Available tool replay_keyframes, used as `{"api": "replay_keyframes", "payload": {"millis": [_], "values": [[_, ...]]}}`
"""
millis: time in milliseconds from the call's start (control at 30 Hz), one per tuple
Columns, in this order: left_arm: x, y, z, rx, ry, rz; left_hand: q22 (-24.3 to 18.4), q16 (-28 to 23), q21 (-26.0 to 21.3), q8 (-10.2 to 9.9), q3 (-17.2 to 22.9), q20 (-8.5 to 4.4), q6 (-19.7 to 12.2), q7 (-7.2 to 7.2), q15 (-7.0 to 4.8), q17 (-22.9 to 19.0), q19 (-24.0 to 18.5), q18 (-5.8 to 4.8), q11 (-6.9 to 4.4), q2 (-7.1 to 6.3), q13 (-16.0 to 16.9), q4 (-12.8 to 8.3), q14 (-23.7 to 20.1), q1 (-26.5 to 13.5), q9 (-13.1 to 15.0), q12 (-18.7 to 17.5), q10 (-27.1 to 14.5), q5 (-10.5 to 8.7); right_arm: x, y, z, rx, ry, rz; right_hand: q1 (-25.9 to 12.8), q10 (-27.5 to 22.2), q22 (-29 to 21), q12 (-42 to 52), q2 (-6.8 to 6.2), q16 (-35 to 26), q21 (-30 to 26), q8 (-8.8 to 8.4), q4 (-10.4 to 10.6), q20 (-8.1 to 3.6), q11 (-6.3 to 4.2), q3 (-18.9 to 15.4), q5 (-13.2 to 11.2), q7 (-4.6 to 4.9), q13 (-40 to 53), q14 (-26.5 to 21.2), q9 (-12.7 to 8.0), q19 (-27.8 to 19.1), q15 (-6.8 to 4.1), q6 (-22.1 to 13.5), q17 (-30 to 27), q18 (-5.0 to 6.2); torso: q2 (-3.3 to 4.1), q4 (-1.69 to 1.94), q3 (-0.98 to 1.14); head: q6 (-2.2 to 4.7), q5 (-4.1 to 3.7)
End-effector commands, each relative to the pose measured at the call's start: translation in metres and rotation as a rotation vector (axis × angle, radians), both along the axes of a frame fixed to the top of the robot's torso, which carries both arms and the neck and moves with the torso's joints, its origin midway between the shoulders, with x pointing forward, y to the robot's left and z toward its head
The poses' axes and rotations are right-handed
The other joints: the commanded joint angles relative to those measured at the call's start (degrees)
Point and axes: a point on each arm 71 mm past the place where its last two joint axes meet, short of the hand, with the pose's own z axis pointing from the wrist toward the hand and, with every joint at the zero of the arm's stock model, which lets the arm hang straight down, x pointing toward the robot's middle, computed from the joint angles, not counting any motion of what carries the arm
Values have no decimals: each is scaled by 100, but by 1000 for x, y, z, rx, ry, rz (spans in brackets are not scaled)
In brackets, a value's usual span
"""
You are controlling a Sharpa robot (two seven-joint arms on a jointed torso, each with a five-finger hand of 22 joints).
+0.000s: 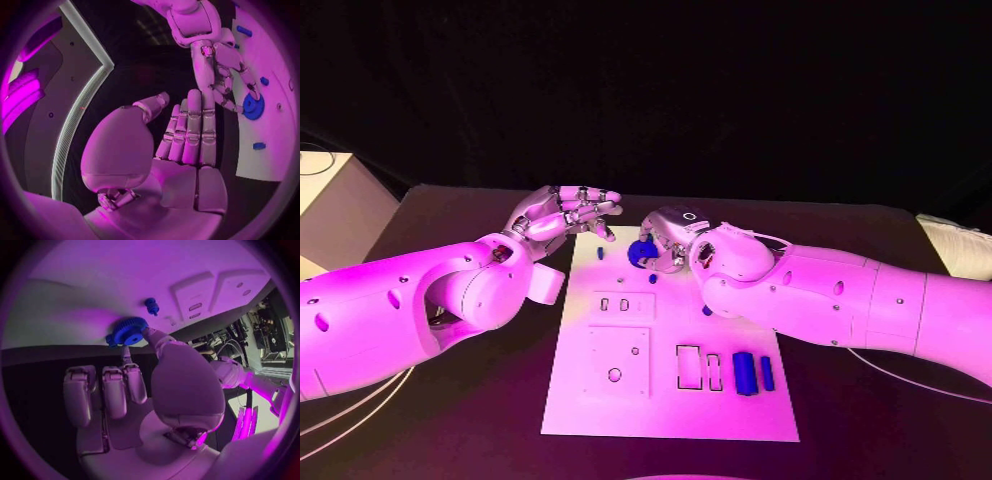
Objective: Assemble the parts on the task board
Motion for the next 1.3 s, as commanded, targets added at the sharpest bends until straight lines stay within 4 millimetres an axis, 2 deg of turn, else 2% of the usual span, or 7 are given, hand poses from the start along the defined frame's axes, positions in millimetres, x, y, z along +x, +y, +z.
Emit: {"api": "replay_keyframes", "payload": {"millis": [33, 133, 167, 300, 700, 933, 1300], "values": [[-1, -2, 2, -7, -5, -19, 7, 35, 19, -23, 23, -8, -33, -7, 15, 0, -38, 62, -1, 44, 3, -11, -38, -27, 9, -26, -50, 21, 0, 0, -3, -9, 36, 11, -55, -70, 1239, -55, 122, 0, -33, -73, 261, 62, 3, -429, 8, 29, 736, 522, -49, 467, 56, -72, 1123, -93, -6, 0, 2, -2, 1], [-1, -2, 1, -7, -5, -19, 7, 35, 19, -23, 23, -8, -33, -7, 15, 0, -38, 62, -1, 44, 3, -11, -38, -27, 9, -26, -50, 21, 0, -1, -4, -11, 48, 10, -72, -76, 1241, -60, 256, 2, -34, -101, 559, 73, 20, -822, 46, 34, 735, 525, -88, 468, 72, -61, 1134, -93, -4, -3, 2, -2, 3], [-1, -2, 1, -7, -4, -19, 7, 35, 19, -23, 23, -8, -33, -7, 15, 0, -38, 62, -1, 44, 3, -11, -38, -27, 9, -26, -50, 21, 0, -1, -4, -12, 52, 10, -187, -77, 1240, -61, 351, 1, -38, -105, 572, 75, 21, -899, 109, 36, 735, 524, -99, 467, 74, -49, 1134, -92, -2, -2, 3, -3, 3], [-1, -2, 1, -6, -3, -19, 7, 35, 19, -23, 23, -8, -33, -7, 15, 0, -38, 62, -1, 44, 3, -11, -38, -27, 9, -26, -50, 21, 0, -3, -5, -17, 65, 9, -240, -67, 1244, -51, 432, 1, -35, -103, 567, 76, 20, -911, 185, 33, 745, 525, -107, 469, 73, -27, 1135, -93, 1, -1, 7, -7, 4], [0, -1, 1, -5, -3, -18, 27, 40, 46, -24, 28, -5, -40, -5, 17, -4, -62, 63, 1, 44, 4, -21, -47, -29, 10, -26, -58, 21, 1, -12, -8, -30, 88, -8, -293, -19, 1261, 2, 524, 4, -20, -66, 559, 68, 4, -865, 307, 15, 793, 528, -109, 478, 61, 64, 1147, -98, -5, -5, 9, -23, 13], [0, -1, 1, -4, -1, -18, 32, 42, 53, -26, 30, -4, -43, -4, 18, -6, -69, 63, 2, 45, 3, -23, -49, -30, 11, -27, -62, 21, -2, -17, -8, -29, 84, -9, -298, -6, 1268, 15, 528, 6, -14, -56, 552, 64, 1, -844, 381, 12, 806, 529, -112, 482, 57, 89, 1152, -100, -3, -6, 12, -17, 18], [0, 0, 1, -3, 1, -17, 47, 44, 74, -27, 48, -4, -48, -3, 16, -9, -84, 65, 2, 59, 3, -40, -55, -12, 12, -27, -68, 22, -6, -21, -9, -29, 85, -8, -299, 8, 1275, 29, 528, 9, -8, -39, 550, 61, -3, -825, 427, 7, 819, 532, -110, 485, 54, 126, 1161, -101, -1, -4, 5, -9, 5]]}}
